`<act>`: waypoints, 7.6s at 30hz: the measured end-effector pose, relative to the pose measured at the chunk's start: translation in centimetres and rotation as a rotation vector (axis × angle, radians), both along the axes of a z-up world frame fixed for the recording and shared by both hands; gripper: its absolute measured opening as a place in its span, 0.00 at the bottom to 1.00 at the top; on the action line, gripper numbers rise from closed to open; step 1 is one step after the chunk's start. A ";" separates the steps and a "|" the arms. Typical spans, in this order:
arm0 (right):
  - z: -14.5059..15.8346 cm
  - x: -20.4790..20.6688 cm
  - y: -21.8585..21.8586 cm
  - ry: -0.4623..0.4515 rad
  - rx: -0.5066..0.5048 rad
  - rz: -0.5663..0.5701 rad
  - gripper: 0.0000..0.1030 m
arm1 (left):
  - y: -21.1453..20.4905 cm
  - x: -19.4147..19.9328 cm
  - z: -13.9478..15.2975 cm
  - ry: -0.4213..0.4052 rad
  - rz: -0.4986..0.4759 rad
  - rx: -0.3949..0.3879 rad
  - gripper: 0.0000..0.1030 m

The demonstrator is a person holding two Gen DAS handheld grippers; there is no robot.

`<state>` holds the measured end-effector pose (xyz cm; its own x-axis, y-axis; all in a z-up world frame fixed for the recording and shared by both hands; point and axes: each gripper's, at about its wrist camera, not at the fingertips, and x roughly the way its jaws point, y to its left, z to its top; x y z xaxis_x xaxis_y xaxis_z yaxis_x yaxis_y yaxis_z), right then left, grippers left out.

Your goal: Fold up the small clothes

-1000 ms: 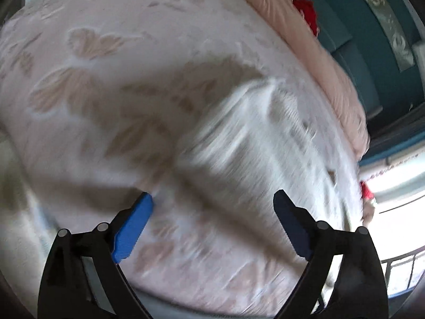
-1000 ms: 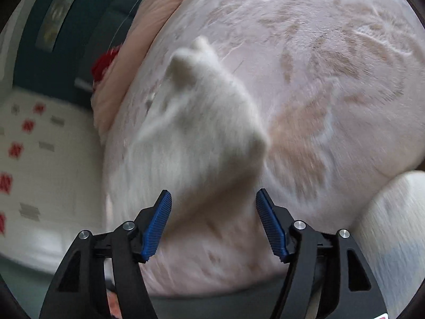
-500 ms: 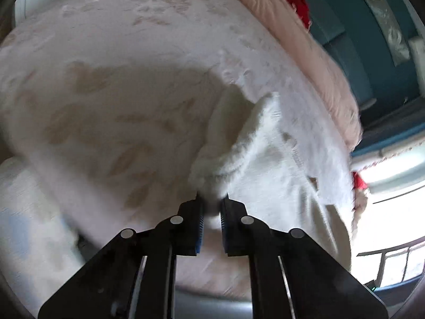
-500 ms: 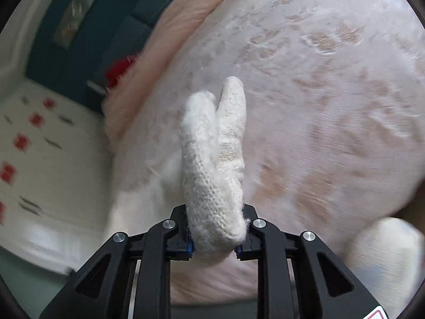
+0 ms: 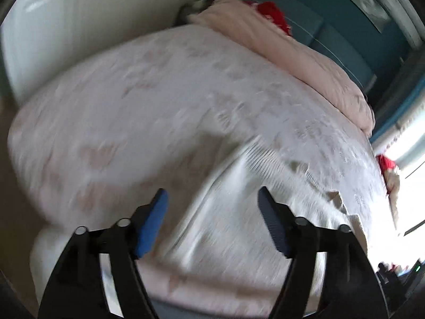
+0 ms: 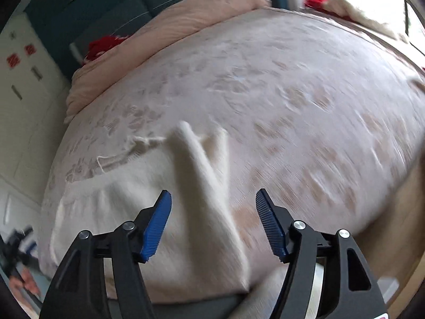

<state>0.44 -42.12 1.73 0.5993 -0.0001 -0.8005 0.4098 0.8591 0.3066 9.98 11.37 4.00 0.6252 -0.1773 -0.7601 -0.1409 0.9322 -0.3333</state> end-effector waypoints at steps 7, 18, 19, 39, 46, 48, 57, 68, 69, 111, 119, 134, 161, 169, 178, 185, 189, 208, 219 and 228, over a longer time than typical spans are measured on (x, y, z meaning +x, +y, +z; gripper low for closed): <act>-5.1 9.4 0.8 0.121 -0.006 0.054 0.62 | -5.8 9.4 -5.3 0.151 -0.131 0.091 0.64; -8.7 9.9 -3.2 0.169 0.049 -0.041 0.06 | -4.1 13.0 -9.1 0.226 -0.077 0.094 0.07; -9.1 9.8 -2.9 0.158 0.031 -0.037 0.06 | -4.2 13.1 -9.9 0.224 -0.076 0.112 0.08; -4.2 12.0 20.7 0.127 0.015 0.414 0.04 | 3.0 -3.6 -10.1 0.217 0.103 -0.197 0.76; -8.2 13.6 19.8 0.223 0.144 0.357 0.00 | 1.4 -2.0 -10.4 0.155 0.107 -0.160 0.94; -8.3 13.5 19.2 0.225 0.174 0.355 0.00 | 1.4 -1.6 -10.5 0.149 0.130 -0.158 0.94; -8.6 12.8 19.0 0.188 0.159 0.365 0.00 | 0.7 -0.3 -6.4 0.092 0.068 -0.237 0.11; -2.4 5.9 10.0 -0.013 0.229 0.290 0.07 | -20.0 -3.4 9.6 -0.205 -0.482 -0.154 0.09; -1.8 4.1 7.7 -0.028 0.221 0.257 0.08 | -21.9 -3.9 9.4 -0.200 -0.520 -0.145 0.09; -6.2 -1.7 0.4 0.078 0.251 0.115 0.18 | -23.9 -10.0 -7.3 0.086 -0.627 0.220 0.10; -4.7 -1.0 0.8 0.033 0.274 0.140 0.43 | -23.5 -10.0 -7.4 0.093 -0.621 0.257 0.11; 9.3 4.5 5.0 -0.278 0.335 0.360 0.15 | -21.3 -10.0 -6.0 0.083 -0.551 0.290 0.39; -6.0 3.0 1.0 0.148 0.251 0.153 0.17 | -21.7 -9.7 -8.1 0.090 -0.571 0.263 0.18; 2.6 -0.6 0.9 -0.007 0.043 0.043 0.33 | -20.1 -11.0 -5.3 0.084 -0.582 0.194 0.21; -4.1 1.6 2.9 0.118 0.033 0.184 0.21 | -19.7 -11.9 -2.5 -0.026 -0.568 0.275 0.37; 0.3 -0.6 2.6 0.080 0.103 0.128 0.44 | -19.6 -11.4 -1.0 -0.051 -0.544 0.256 0.53; -3.7 -2.1 3.8 0.160 0.154 0.132 0.48 | -20.1 -11.5 -1.2 -0.034 -0.552 0.249 0.53; 2.1 -2.0 4.0 0.028 0.008 0.115 0.24 | -22.0 -12.3 -1.0 -0.010 -0.571 0.358 0.64; -4.5 4.0 15.3 0.138 0.084 0.447 0.20 | -20.7 -11.8 -0.7 0.009 -0.515 0.380 0.64; 3.4 -0.8 8.3 0.029 -0.035 0.236 0.19 | -20.1 -11.6 -0.8 0.030 -0.497 0.373 0.65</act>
